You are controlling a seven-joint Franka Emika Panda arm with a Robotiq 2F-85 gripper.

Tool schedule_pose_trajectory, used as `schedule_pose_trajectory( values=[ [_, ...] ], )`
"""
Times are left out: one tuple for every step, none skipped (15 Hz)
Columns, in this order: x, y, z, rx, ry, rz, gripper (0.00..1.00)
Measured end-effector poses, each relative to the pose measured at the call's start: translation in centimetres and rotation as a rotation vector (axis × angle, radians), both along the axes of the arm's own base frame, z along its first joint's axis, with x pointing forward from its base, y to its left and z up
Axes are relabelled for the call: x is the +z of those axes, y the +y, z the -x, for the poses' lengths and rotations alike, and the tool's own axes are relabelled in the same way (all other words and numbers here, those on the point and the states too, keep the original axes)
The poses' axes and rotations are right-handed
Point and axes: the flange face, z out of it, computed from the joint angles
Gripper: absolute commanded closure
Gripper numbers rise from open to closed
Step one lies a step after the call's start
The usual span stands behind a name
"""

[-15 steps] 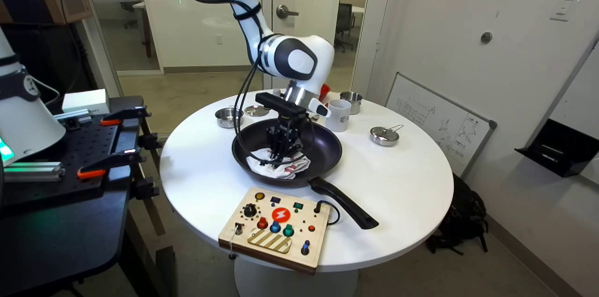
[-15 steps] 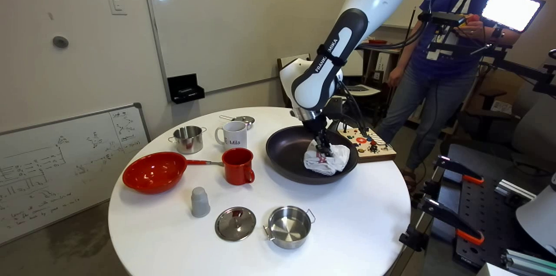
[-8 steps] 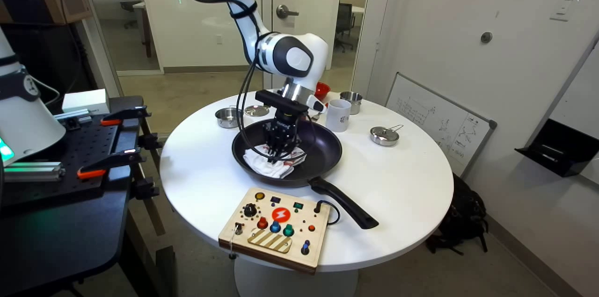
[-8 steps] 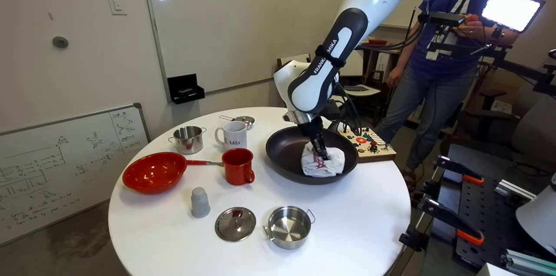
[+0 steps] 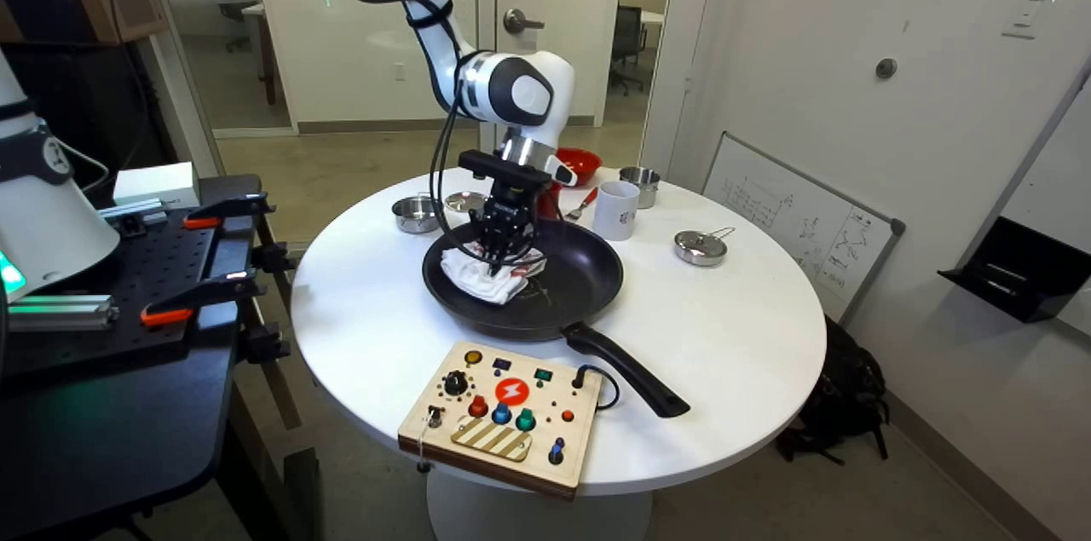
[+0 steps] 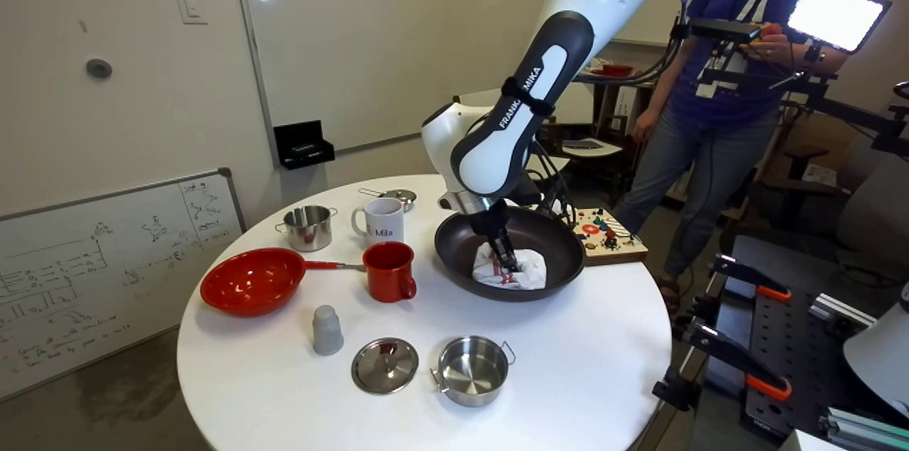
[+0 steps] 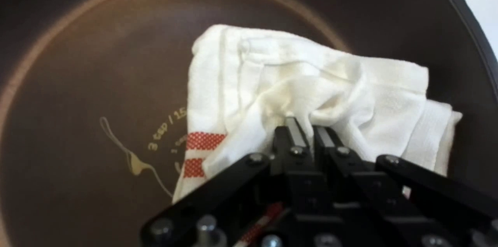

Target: Use the towel to wipe the inside of the pan

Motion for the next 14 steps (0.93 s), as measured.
schedule_pose_trajectory(
  values=[
    [0.1,0.6,-0.2,-0.003,-0.014,0.004,0.98],
    [0.2,1.1,-0.5,-0.007,-0.029,0.006,0.98],
    [0.3,1.5,-0.8,-0.013,-0.048,0.008,0.98],
    [0.4,1.8,-1.2,-0.019,-0.066,0.008,0.98],
    [0.5,2.0,-1.7,-0.027,-0.084,0.008,0.98],
    [0.6,2.1,-2.1,-0.035,-0.101,0.009,0.98],
    [0.7,2.1,-2.6,-0.048,-0.119,0.011,0.98],
    [0.8,2.0,-3.1,-0.064,-0.142,0.014,0.98],
    [0.9,1.9,-3.7,-0.085,-0.172,0.018,0.98],
    [1.0,1.8,-4.1,-0.102,-0.199,0.022,0.98],
    [1.1,1.7,-4.5,-0.12,-0.226,0.027,0.98],
    [1.2,1.5,-4.9,-0.142,-0.256,0.033,0.98],
    [1.2,1.3,-5.3,-0.162,-0.285,0.04,0.98],
    [1.3,1.2,-5.6,-0.183,-0.308,0.047,0.98]
  ],
)
